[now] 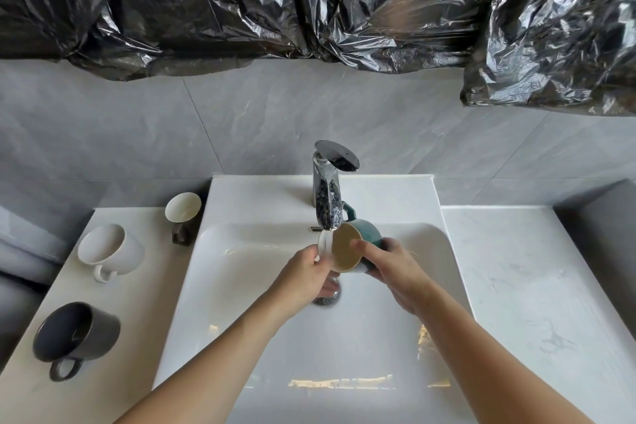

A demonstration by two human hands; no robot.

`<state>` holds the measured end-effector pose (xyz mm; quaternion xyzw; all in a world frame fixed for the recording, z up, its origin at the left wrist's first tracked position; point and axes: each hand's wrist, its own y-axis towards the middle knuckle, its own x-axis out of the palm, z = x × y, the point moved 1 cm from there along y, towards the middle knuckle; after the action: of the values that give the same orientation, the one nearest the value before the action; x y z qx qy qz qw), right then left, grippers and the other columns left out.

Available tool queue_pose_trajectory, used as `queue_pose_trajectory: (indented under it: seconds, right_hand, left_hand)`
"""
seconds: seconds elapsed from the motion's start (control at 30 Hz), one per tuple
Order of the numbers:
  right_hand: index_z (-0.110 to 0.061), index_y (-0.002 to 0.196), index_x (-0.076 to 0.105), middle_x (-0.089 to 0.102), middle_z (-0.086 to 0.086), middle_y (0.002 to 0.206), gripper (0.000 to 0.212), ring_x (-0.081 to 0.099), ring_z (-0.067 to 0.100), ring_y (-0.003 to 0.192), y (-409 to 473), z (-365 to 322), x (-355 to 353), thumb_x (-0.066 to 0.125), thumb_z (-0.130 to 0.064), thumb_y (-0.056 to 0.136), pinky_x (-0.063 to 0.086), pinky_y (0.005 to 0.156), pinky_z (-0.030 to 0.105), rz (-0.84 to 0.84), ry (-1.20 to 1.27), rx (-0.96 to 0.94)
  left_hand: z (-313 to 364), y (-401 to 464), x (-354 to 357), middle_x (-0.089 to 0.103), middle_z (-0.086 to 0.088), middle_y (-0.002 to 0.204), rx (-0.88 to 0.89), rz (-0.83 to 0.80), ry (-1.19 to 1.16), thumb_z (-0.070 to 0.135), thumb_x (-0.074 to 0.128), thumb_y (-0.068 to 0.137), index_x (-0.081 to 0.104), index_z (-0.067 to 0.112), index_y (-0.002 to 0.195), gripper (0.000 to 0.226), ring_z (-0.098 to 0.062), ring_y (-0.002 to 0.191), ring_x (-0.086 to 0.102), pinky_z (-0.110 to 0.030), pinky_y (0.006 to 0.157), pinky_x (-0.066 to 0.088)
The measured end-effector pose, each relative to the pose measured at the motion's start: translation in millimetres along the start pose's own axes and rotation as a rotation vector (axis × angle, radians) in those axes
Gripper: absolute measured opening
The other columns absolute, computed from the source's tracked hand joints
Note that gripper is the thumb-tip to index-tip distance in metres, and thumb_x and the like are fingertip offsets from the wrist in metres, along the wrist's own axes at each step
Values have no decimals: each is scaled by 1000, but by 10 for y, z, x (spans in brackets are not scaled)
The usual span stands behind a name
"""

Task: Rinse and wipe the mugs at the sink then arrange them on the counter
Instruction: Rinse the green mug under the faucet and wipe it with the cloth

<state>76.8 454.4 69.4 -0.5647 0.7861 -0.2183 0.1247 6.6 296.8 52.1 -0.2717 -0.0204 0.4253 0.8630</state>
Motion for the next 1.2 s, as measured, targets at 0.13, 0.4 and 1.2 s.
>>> queue_pose_trajectory:
  seconds: [0.13, 0.4, 1.2]
  right_hand:
    - [-11, 103, 65, 66, 0, 85, 40, 60, 12, 79, -65, 33, 3, 73, -34, 72, 49, 90, 33, -68, 2, 48]
    - [-8, 100, 66, 66, 3, 81, 9, 62, 8, 66, 12, 16, -21, 66, -14, 93, 53, 73, 20, -62, 36, -6]
    - [-6, 123, 56, 61, 7, 93, 61, 59, 19, 63, 170, 107, -64, 79, -20, 68, 44, 51, 26, -126, -28, -95]
  left_hand:
    - [21, -3, 5, 74, -10, 85, 61, 40, 160, 23, 41, 97, 58, 16, 93, 19, -23, 74, 75, -46, 76, 61]
    - [43, -26, -25, 67, 1, 73, 185, 148, 397, 33, 46, 96, 53, 22, 78, 22, -23, 70, 65, -34, 64, 52]
    - [-83, -42, -110, 73, -3, 80, 103, 206, 325, 33, 36, 95, 58, 15, 82, 31, -19, 74, 71, -45, 74, 57]
